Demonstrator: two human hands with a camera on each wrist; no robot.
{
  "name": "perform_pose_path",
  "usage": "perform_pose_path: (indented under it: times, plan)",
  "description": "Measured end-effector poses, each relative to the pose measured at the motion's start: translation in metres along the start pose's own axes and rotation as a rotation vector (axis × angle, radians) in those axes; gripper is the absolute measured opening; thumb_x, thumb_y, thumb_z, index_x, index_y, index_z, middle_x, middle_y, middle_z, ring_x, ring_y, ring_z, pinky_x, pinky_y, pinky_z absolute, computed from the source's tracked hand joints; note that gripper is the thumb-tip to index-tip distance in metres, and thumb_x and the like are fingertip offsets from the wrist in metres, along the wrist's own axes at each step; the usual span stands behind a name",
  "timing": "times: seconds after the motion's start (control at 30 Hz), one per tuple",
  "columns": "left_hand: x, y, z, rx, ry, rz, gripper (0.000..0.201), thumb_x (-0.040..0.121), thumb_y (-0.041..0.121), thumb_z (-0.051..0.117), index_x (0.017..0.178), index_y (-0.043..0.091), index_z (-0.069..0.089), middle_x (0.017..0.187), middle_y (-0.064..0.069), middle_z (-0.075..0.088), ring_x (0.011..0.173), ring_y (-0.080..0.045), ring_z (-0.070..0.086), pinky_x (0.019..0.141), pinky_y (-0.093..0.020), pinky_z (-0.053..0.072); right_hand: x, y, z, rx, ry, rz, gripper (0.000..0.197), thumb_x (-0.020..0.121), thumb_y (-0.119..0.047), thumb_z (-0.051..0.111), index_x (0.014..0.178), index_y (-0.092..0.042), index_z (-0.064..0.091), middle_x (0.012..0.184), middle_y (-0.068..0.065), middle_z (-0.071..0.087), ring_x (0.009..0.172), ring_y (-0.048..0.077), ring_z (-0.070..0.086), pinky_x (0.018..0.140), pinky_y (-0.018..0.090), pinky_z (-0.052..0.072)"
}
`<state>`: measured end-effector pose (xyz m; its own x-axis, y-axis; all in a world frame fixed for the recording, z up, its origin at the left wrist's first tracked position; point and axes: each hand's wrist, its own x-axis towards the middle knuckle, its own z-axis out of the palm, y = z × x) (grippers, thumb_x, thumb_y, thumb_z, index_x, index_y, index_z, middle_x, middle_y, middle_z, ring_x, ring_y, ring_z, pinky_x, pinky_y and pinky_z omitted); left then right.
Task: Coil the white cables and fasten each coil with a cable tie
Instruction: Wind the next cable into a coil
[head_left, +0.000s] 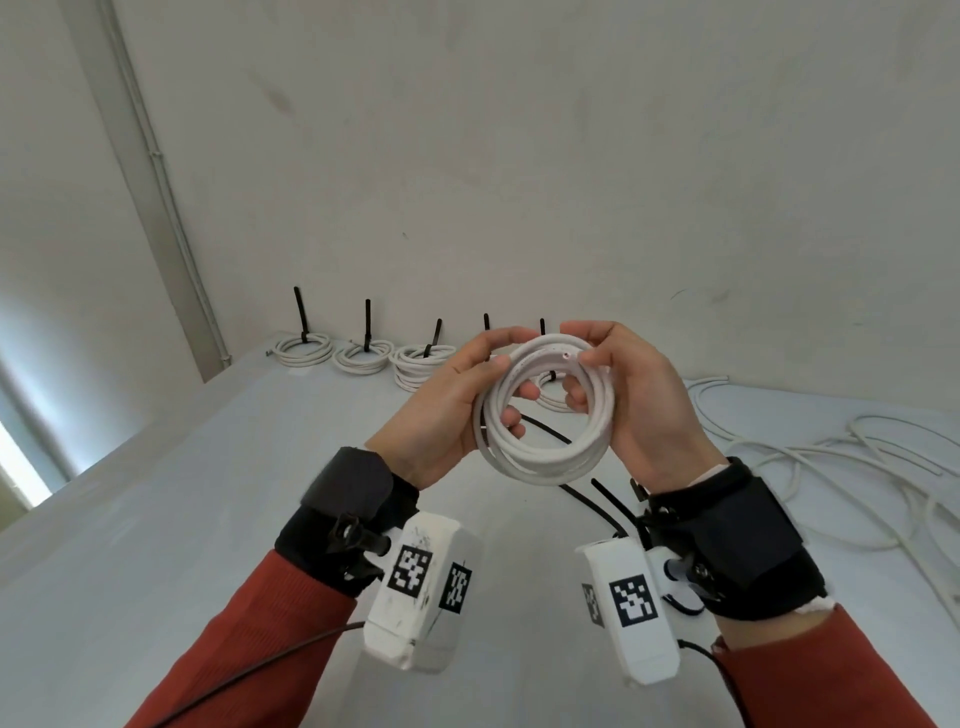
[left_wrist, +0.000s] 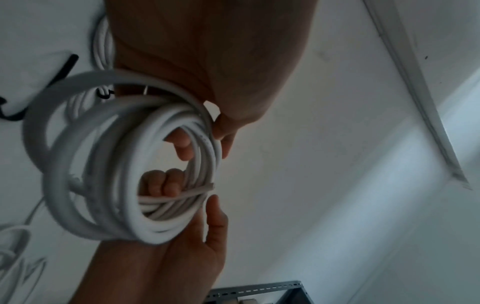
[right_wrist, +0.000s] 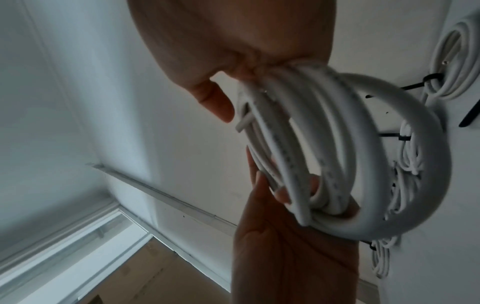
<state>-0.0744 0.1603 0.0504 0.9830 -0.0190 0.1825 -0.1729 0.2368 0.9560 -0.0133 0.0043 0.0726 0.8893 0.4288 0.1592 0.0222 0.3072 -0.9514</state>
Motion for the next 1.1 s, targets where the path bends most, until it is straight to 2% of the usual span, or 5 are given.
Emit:
perform_pose_path:
  times: [0.37, 0.7, 0.87, 0.97, 1.1]
  plan:
    - [0.0, 0.004, -0.001, -0.043, 0.095, 0.018, 0.028, 0.102, 0.015, 0.033, 0.108, 0.02, 0.06, 0.068, -0.004, 0.047, 0.049, -0.012, 0.041, 0.057, -0.029, 0.042, -0.001, 0.009, 0.004, 0.011, 0.052, -0.104, 0.013, 0.088, -0.003, 0.063, 0.1, -0.007, 0.061, 0.084, 0.009, 0.067, 0.063, 0.016, 0.066, 0.062, 0.025, 0.055]
    - [0.002, -0.004, 0.004, 0.113, 0.115, -0.021, 0.024, 0.102, 0.011, 0.032, 0.113, 0.012, 0.053, 0.069, -0.004, 0.05, 0.049, -0.013, 0.043, 0.059, -0.032, 0.036, -0.001, 0.026, 0.01, -0.185, 0.224, -0.129, 0.027, 0.083, -0.013, 0.073, 0.103, -0.004, 0.058, 0.085, 0.012, 0.065, 0.051, 0.013, 0.061, 0.045, 0.023, 0.047]
    - [0.002, -0.003, 0.0, 0.189, 0.14, 0.026, 0.028, 0.104, 0.019, 0.032, 0.124, 0.014, 0.05, 0.071, -0.003, 0.051, 0.051, -0.011, 0.042, 0.059, -0.03, 0.041, -0.001, 0.026, 0.014, -0.214, 0.196, -0.144, 0.016, 0.088, -0.014, 0.066, 0.099, -0.003, 0.06, 0.075, 0.002, 0.058, 0.049, 0.009, 0.048, 0.047, 0.019, 0.042]
    - [0.002, -0.002, -0.002, 0.151, 0.178, 0.02, 0.032, 0.103, 0.02, 0.033, 0.124, 0.002, 0.049, 0.072, -0.002, 0.053, 0.049, -0.009, 0.041, 0.058, -0.027, 0.041, -0.001, 0.018, 0.012, -0.114, 0.132, -0.098, 0.014, 0.088, 0.003, 0.051, 0.099, -0.002, 0.058, 0.072, 0.01, 0.055, 0.054, 0.016, 0.046, 0.05, 0.023, 0.041]
    - [0.003, 0.0, -0.001, 0.082, 0.196, 0.061, 0.027, 0.103, 0.02, 0.033, 0.116, 0.004, 0.051, 0.071, -0.002, 0.053, 0.049, -0.009, 0.04, 0.058, -0.027, 0.042, -0.001, 0.011, 0.008, -0.036, 0.053, -0.127, 0.022, 0.087, 0.008, 0.051, 0.106, -0.002, 0.056, 0.087, 0.016, 0.062, 0.063, 0.02, 0.062, 0.059, 0.026, 0.049]
